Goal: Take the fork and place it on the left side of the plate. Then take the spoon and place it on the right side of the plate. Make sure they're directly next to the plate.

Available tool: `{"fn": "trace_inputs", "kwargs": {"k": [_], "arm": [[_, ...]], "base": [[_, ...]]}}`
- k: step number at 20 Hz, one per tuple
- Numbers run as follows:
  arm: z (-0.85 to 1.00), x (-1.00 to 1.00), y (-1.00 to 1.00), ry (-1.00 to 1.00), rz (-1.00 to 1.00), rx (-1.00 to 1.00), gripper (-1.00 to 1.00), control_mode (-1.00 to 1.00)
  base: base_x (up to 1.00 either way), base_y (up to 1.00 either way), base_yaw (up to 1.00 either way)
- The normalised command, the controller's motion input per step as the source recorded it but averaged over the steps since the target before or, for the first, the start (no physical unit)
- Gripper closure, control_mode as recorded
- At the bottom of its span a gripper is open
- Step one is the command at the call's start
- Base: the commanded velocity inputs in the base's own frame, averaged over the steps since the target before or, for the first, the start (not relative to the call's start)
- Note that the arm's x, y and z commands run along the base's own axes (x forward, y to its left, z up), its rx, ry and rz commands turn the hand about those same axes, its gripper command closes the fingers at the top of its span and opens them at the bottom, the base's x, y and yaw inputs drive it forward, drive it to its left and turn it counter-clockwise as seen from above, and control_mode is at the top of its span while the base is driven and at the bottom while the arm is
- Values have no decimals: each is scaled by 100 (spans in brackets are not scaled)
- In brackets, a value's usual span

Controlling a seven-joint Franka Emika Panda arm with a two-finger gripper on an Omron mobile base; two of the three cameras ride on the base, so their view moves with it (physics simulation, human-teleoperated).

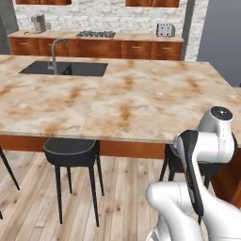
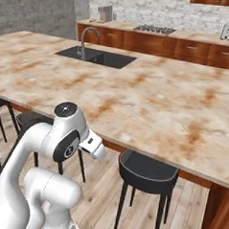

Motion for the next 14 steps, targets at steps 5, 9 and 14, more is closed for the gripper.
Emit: {"fn": "trace_inputs", "kwargs": {"k": [5, 9, 14], "arm": [[0, 0, 0, 0, 0, 0, -100, 100], [0, 0, 0, 0, 0, 0, -100, 100], [0, 0, 0, 0, 0, 0, -100, 100]], "base": [[0, -100, -15], [0, -100, -14], [0, -100, -14]]}}
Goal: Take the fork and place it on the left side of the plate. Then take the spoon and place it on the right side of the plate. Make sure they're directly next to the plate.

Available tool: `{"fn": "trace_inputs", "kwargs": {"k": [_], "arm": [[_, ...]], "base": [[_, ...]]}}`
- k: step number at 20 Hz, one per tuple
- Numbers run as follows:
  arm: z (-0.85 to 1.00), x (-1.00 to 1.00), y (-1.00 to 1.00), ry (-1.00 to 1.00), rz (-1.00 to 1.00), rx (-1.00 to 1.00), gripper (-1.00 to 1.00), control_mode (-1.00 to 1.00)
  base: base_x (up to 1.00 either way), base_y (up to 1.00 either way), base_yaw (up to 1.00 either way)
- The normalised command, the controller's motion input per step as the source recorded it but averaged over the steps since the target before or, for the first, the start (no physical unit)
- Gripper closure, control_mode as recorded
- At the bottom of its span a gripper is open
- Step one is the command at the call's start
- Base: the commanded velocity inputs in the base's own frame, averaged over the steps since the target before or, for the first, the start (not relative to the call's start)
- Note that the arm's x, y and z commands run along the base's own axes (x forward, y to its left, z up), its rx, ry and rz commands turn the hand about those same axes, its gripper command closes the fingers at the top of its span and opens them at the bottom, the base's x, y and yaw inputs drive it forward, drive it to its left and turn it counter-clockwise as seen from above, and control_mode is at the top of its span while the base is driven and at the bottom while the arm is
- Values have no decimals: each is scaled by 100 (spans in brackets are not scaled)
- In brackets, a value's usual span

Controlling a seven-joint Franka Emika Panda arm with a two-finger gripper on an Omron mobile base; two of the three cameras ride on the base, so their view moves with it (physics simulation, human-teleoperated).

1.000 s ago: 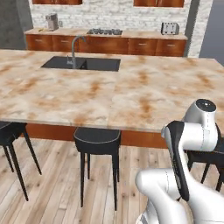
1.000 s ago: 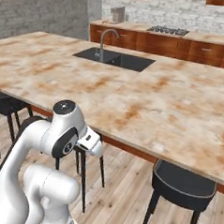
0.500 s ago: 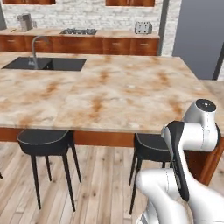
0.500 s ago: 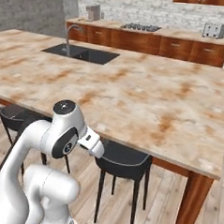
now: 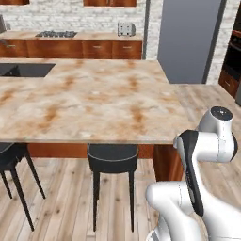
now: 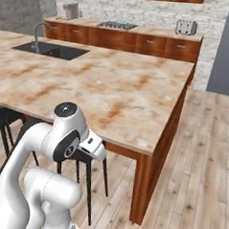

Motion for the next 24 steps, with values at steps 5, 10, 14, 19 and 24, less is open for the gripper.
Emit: {"fn": "trace_inputs", "kwargs": {"k": [5, 10, 14, 19, 24], "arm": [[0, 0, 0, 0, 0, 0, -100, 100], [0, 0, 0, 0, 0, 0, -100, 100], [0, 0, 0, 0, 0, 0, -100, 100], [0, 0, 0, 0, 0, 0, -100, 100], [0, 0, 0, 0, 0, 0, -100, 100]], "base": [[0, -100, -13], [0, -100, -13], [39, -100, -8], [100, -100, 0], [100, -100, 0]]}}
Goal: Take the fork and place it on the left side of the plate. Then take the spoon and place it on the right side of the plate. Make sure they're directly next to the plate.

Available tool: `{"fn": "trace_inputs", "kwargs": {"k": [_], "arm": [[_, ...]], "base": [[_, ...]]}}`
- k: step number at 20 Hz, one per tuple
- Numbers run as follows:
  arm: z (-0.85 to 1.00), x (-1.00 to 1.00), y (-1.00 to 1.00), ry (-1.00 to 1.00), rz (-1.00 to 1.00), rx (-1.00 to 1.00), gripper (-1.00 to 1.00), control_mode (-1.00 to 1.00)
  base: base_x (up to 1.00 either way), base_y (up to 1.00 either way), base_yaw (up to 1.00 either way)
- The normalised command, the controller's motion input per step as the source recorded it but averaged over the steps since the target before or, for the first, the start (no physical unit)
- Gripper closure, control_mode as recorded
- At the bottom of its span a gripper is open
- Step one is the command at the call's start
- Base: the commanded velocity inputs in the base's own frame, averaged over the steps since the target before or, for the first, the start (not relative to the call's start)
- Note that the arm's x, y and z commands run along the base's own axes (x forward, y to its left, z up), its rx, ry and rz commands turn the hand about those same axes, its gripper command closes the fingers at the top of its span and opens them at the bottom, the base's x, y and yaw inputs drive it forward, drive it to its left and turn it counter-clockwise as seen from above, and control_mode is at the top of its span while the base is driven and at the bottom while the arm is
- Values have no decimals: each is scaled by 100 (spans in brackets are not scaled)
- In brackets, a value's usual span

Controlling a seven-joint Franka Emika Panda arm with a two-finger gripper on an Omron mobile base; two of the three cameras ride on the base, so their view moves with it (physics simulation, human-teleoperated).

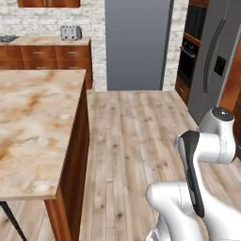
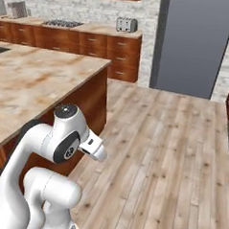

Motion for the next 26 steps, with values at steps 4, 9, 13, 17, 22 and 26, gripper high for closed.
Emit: {"fn": "trace_inputs", "kwargs": {"k": [4, 9, 13, 17, 22, 26], "arm": [[0, 0, 0, 0, 0, 0, -100, 100], [0, 0, 0, 0, 0, 0, -100, 100], [0, 0, 0, 0, 0, 0, -100, 100], [0, 0, 0, 0, 0, 0, -100, 100], [0, 0, 0, 0, 0, 0, -100, 100], [0, 0, 0, 0, 0, 0, -100, 100]], "base": [[100, -99, 0], [100, -61, 5], [100, -18, 5], [100, -4, 5], [100, -7, 5], [100, -1, 2]]}}
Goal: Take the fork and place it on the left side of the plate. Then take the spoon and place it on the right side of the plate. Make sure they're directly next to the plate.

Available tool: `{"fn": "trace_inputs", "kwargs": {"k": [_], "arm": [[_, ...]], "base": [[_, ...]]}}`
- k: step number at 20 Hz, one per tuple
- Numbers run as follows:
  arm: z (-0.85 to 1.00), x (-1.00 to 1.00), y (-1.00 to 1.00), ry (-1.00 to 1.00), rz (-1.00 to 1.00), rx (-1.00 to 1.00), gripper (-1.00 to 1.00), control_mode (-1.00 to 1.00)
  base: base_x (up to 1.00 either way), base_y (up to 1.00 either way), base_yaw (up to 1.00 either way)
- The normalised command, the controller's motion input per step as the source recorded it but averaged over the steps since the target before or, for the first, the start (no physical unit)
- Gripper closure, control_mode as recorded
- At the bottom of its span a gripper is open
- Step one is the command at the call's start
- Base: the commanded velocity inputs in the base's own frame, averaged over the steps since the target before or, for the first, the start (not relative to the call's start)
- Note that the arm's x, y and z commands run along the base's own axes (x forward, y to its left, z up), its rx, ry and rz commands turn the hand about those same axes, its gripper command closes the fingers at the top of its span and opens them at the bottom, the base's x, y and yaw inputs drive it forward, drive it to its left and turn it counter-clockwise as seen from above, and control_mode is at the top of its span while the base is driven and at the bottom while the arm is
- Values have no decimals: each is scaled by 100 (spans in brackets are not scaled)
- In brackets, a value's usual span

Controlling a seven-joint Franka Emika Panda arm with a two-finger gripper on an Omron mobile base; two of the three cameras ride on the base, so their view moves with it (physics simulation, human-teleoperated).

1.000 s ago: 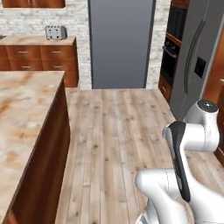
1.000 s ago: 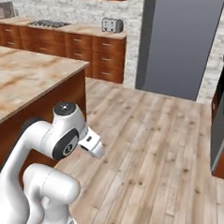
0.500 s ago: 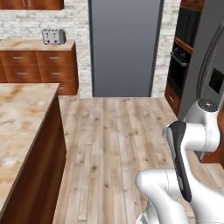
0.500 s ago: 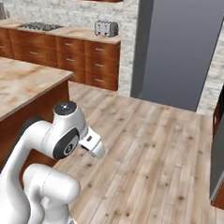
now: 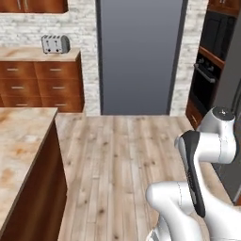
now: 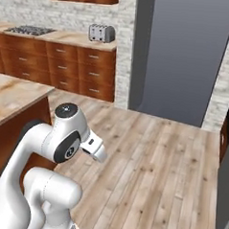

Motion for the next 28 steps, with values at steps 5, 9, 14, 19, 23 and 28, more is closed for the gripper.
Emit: {"fn": "trace_inputs", "kwargs": {"k": [5, 9, 14, 19, 23, 28], "arm": [[0, 0, 0, 0, 0, 0, -100, 100], [0, 0, 0, 0, 0, 0, -100, 100], [0, 0, 0, 0, 0, 0, -100, 100], [0, 0, 0, 0, 0, 0, -100, 100], [0, 0, 0, 0, 0, 0, -100, 100], [0, 0, 0, 0, 0, 0, -100, 100]], "base": [[100, 18, 0], [100, 57, 0], [100, 65, 0], [100, 15, 0], [100, 0, 0], [100, 11, 4]]}}
